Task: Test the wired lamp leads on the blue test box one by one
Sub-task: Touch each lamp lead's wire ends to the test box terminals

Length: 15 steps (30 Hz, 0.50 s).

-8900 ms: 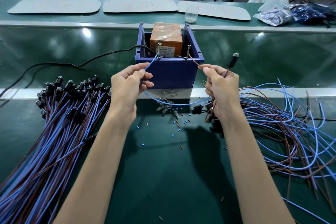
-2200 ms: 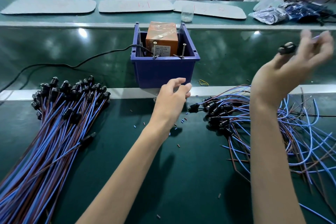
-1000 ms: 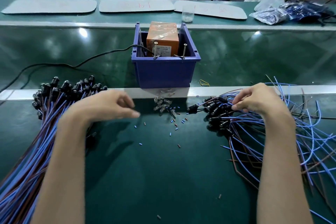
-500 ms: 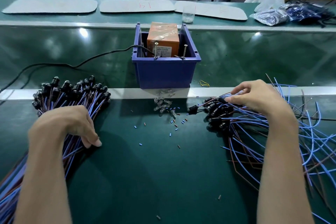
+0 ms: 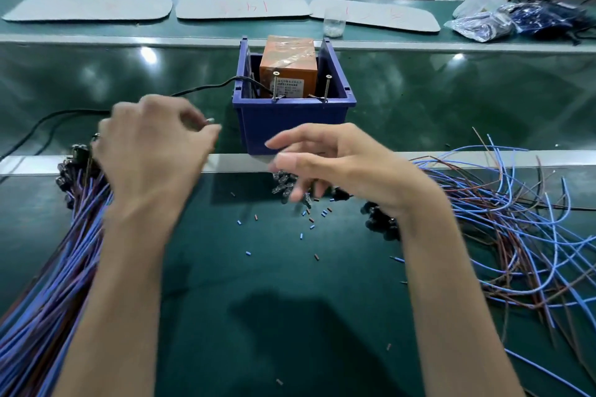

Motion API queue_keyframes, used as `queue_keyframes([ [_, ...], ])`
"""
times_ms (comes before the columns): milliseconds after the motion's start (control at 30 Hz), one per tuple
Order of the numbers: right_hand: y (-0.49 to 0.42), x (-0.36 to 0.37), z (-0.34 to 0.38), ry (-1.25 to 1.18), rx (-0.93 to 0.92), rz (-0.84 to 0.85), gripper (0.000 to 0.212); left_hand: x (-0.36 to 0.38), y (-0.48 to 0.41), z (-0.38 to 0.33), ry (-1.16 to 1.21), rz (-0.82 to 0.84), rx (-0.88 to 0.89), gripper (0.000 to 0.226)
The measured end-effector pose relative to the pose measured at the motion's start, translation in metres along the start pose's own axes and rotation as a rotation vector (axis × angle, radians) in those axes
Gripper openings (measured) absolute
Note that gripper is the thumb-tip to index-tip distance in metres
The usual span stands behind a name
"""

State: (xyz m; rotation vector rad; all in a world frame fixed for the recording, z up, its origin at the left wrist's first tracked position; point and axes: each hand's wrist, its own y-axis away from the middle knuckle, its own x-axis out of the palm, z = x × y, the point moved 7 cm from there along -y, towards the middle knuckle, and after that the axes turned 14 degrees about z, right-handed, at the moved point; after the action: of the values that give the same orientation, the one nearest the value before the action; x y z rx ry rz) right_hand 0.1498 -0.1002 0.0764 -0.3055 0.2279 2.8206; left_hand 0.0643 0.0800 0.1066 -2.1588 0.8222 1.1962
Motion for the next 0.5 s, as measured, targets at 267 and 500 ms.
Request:
queue_keyframes([
  [267, -0.037, 0.019, -0.021, -0.936, -0.123, -0.230, 0.042, 0.046, 0.043, -0.085, 0.324, -0.080, 0.462, 0.015],
  [500, -0.026, 0.003, -0.021, -0.793, -0.187, -0.522, 0.039, 0.069, 0.065, -0.074, 1.557, -0.125, 0.103, 0.011],
])
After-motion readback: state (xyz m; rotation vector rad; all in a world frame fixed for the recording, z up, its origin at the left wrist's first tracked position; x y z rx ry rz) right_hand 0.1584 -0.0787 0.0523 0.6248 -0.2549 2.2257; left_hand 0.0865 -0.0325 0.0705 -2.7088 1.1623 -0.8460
